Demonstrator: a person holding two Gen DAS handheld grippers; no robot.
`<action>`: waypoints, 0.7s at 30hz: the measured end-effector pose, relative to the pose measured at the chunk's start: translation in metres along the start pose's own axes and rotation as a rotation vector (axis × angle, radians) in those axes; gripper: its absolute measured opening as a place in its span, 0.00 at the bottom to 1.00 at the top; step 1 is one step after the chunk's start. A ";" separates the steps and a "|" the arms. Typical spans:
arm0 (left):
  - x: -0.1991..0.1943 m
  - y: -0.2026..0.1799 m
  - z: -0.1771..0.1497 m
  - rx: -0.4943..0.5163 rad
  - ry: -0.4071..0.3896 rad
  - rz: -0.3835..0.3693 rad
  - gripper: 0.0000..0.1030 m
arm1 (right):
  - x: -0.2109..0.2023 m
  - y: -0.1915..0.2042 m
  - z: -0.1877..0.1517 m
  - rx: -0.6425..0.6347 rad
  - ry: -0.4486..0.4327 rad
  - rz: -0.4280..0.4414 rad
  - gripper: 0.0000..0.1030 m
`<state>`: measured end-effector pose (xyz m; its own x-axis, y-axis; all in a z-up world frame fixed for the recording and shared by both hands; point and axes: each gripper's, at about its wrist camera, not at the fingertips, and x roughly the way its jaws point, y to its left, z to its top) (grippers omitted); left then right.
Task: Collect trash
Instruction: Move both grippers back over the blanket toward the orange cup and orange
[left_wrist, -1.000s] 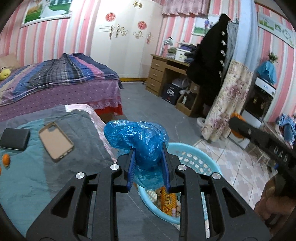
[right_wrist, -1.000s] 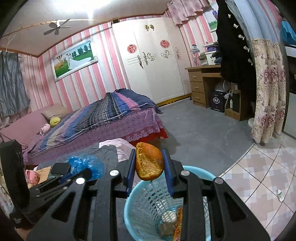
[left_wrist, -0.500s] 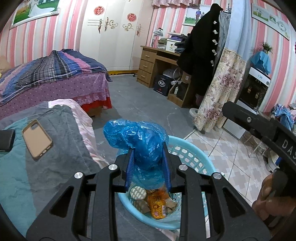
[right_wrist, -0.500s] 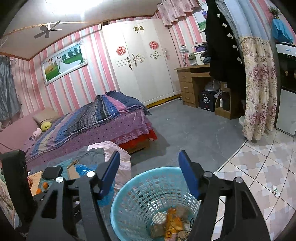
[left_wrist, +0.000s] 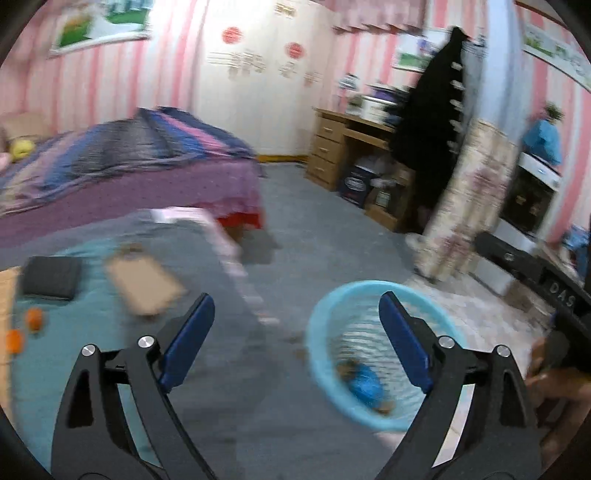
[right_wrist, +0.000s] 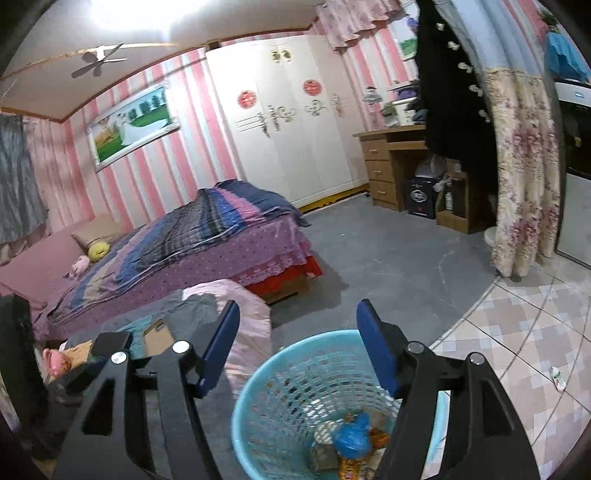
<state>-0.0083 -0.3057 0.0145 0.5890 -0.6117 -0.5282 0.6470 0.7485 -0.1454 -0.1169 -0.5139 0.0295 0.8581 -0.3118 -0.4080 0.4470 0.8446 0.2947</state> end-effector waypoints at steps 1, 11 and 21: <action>-0.012 0.018 -0.001 -0.001 -0.017 0.055 0.88 | 0.000 0.003 -0.001 -0.006 0.002 0.005 0.64; -0.100 0.185 -0.029 -0.185 -0.114 0.422 0.92 | 0.016 0.106 -0.024 -0.181 0.072 0.212 0.68; -0.114 0.265 -0.055 -0.292 -0.081 0.561 0.93 | 0.032 0.213 -0.066 -0.215 0.173 0.444 0.72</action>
<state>0.0695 -0.0232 -0.0099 0.8422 -0.1154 -0.5267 0.0777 0.9926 -0.0934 -0.0114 -0.3151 0.0220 0.8907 0.1579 -0.4263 -0.0278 0.9549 0.2955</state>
